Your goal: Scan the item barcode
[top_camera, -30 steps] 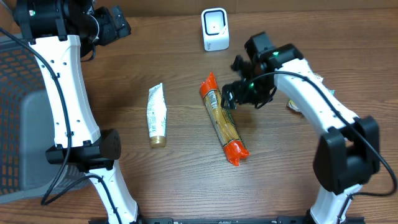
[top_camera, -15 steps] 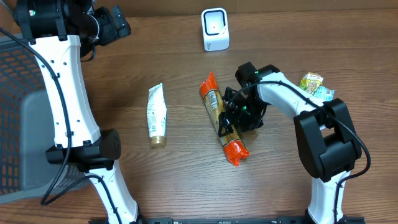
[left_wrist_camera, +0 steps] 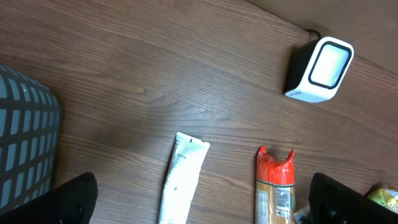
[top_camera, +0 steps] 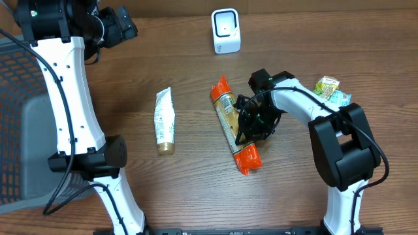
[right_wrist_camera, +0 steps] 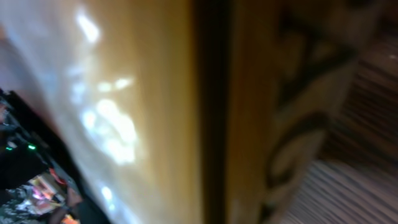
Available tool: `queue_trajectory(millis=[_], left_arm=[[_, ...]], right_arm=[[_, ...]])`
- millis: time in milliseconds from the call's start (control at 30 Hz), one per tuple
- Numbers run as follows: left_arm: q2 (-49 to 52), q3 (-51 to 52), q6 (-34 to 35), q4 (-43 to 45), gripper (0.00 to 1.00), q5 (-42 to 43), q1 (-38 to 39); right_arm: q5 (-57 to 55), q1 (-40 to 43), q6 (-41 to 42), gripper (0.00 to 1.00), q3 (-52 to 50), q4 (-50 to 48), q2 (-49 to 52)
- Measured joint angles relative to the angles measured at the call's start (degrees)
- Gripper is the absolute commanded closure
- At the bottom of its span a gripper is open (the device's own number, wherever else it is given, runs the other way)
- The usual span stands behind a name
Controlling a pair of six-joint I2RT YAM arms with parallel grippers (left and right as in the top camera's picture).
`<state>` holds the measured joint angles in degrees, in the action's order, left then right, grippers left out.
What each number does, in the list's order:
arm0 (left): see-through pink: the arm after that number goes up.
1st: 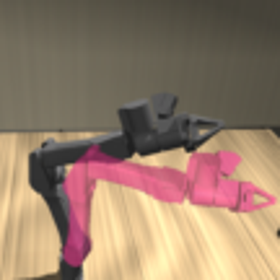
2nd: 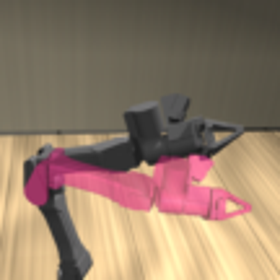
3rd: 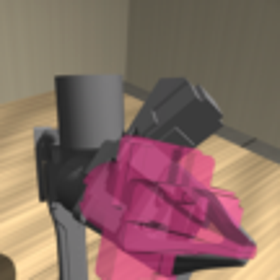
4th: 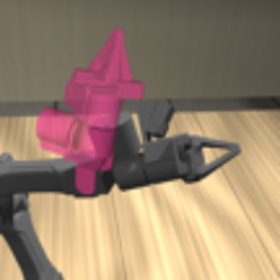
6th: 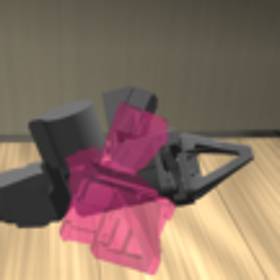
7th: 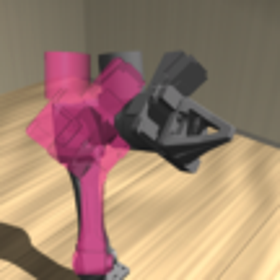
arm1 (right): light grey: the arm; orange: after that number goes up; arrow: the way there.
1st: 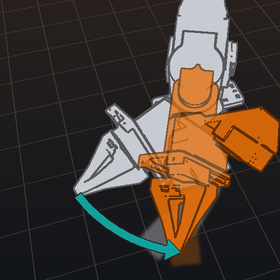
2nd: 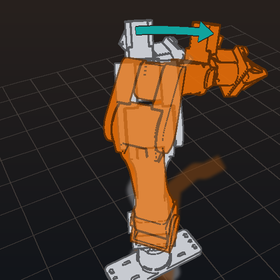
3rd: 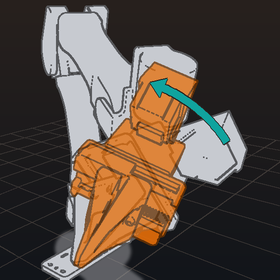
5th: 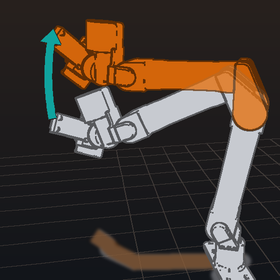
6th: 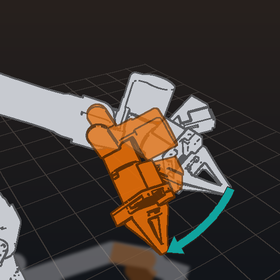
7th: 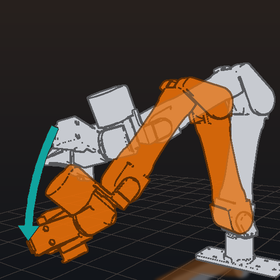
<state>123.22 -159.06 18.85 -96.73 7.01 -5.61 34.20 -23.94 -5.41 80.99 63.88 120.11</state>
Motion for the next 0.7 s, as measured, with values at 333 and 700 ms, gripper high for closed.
queue_trajectory(millis=[333, 700], left_arm=[[0.0, 0.0, 0.0, 0.0, 0.00, 0.0, 0.0], [0.0, 0.0, 0.0, 0.0, 0.01, 0.0, 0.0]], right_arm=[[-7.4, -0.2, 4.6, 0.96, 5.0, 2.3, 0.0], [-37.7, -6.6, 14.1, 0.82, 7.0, 2.3, -5.8]])
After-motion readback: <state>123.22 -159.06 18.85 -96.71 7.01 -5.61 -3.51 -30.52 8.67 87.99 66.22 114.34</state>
